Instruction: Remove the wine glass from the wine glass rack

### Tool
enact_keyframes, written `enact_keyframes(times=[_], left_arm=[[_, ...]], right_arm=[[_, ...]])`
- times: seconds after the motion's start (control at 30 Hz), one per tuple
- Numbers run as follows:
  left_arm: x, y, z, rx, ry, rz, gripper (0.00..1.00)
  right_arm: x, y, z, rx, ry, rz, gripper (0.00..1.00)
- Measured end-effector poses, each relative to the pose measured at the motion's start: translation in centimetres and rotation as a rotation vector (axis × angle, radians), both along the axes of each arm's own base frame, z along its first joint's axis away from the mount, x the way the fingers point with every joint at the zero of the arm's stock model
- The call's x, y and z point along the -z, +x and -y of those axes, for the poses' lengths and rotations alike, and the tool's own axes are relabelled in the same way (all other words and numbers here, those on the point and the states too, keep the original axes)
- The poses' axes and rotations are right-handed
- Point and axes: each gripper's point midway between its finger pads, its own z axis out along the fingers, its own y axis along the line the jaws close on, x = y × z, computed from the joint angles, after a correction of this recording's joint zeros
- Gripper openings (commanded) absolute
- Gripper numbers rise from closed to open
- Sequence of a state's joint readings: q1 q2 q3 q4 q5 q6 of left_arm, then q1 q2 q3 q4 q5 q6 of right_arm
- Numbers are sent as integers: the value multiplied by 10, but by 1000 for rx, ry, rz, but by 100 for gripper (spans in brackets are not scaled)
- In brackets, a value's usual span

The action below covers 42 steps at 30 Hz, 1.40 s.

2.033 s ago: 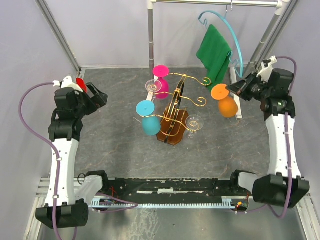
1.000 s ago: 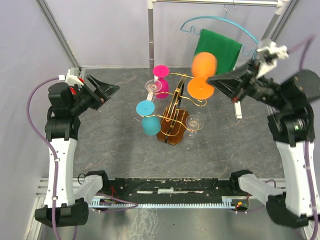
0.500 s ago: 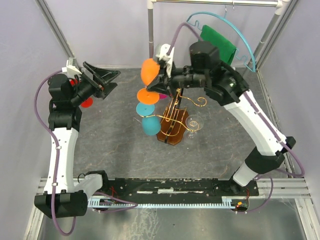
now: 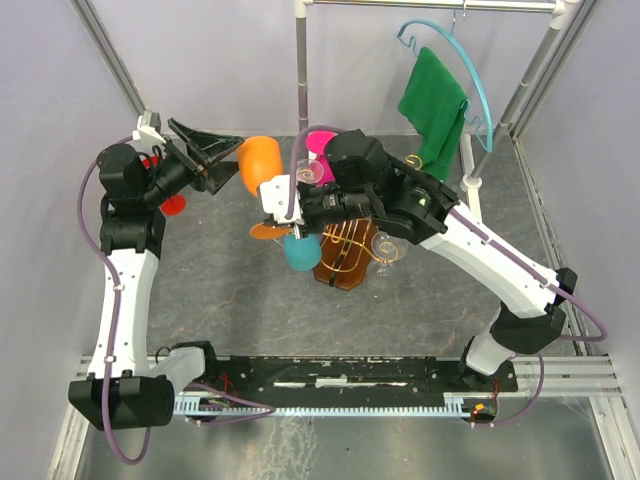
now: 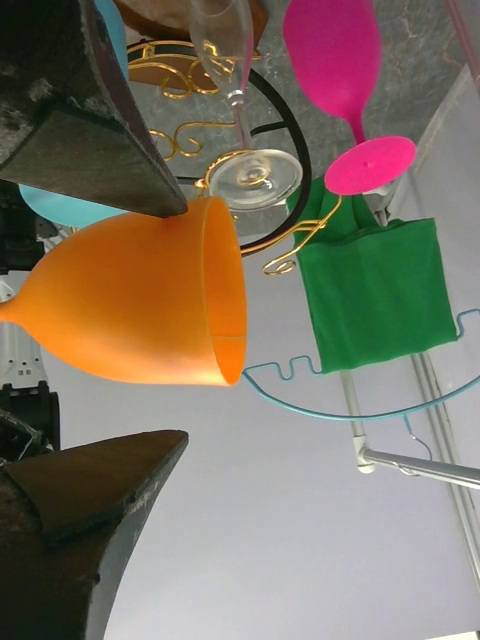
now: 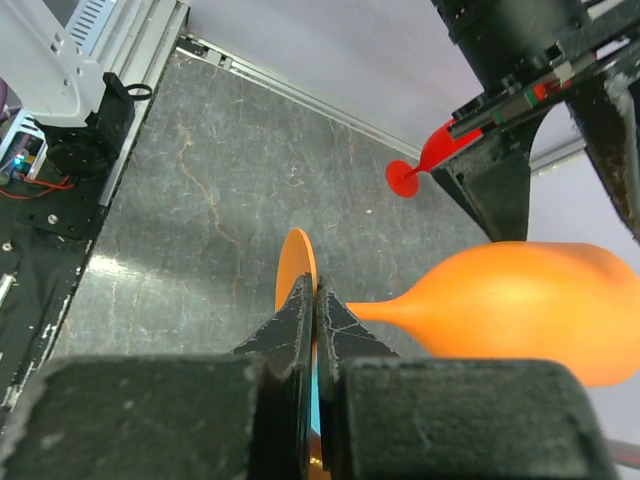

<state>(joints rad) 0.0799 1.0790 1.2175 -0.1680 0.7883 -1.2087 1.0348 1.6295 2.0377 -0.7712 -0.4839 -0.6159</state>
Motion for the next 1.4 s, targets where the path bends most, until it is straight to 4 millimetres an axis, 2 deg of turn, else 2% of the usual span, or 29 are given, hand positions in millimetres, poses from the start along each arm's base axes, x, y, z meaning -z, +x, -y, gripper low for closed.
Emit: enact_keyframes(times=[0.43, 0.7, 1.03, 1.4], left_arm=[[9, -7, 19, 86, 1, -31, 92], [19, -13, 28, 164, 20, -49, 91], [26, -16, 34, 236, 21, -65, 95], [21, -21, 41, 272, 23, -35, 95]], right_arm=[[-6, -9, -9, -94, 6, 100, 1], [-2, -18, 5, -156, -61, 148, 1], [15, -24, 19, -208, -149, 179, 1], [15, -27, 17, -232, -149, 181, 1]])
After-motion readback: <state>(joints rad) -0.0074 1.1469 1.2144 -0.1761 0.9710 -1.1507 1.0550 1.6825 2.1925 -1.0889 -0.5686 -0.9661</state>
